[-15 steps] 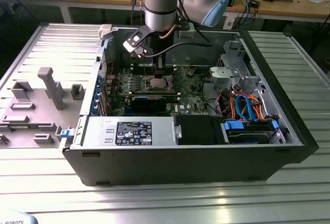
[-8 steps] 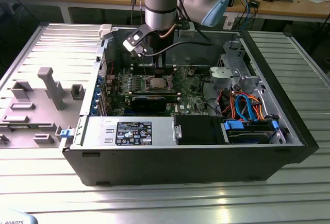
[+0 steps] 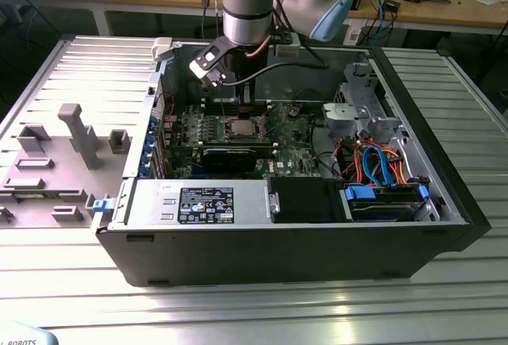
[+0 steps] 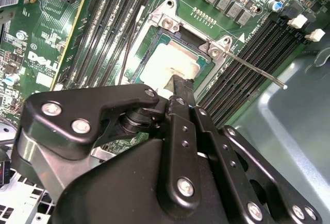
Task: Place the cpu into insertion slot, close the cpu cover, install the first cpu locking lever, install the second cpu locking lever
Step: 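Close the cpu cover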
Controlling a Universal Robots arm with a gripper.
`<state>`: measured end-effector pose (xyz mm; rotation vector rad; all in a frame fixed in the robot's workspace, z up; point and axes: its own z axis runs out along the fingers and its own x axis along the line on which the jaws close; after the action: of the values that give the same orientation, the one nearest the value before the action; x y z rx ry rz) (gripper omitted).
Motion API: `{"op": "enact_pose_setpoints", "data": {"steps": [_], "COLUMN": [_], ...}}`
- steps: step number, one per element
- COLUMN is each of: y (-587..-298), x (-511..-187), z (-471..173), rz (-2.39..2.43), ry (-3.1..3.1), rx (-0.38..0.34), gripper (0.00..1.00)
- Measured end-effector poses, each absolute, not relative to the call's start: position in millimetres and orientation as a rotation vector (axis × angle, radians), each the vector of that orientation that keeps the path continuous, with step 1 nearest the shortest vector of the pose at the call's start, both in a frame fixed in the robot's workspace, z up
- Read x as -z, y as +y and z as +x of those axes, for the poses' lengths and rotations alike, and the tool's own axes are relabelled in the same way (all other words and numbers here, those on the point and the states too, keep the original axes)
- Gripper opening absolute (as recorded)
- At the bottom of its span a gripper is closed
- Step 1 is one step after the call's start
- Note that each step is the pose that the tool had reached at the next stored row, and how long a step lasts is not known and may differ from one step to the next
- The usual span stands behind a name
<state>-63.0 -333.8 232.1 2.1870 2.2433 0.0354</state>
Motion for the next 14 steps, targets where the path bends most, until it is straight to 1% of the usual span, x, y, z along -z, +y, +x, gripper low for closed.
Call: {"op": "enact_pose_setpoints", "data": {"steps": [14], "y": [-333.8], "x": [-235.1], "z": [-63.0], "rz": [2.187], "ry": [2.243], "rx": [-0.035], "gripper": [0.11]}}
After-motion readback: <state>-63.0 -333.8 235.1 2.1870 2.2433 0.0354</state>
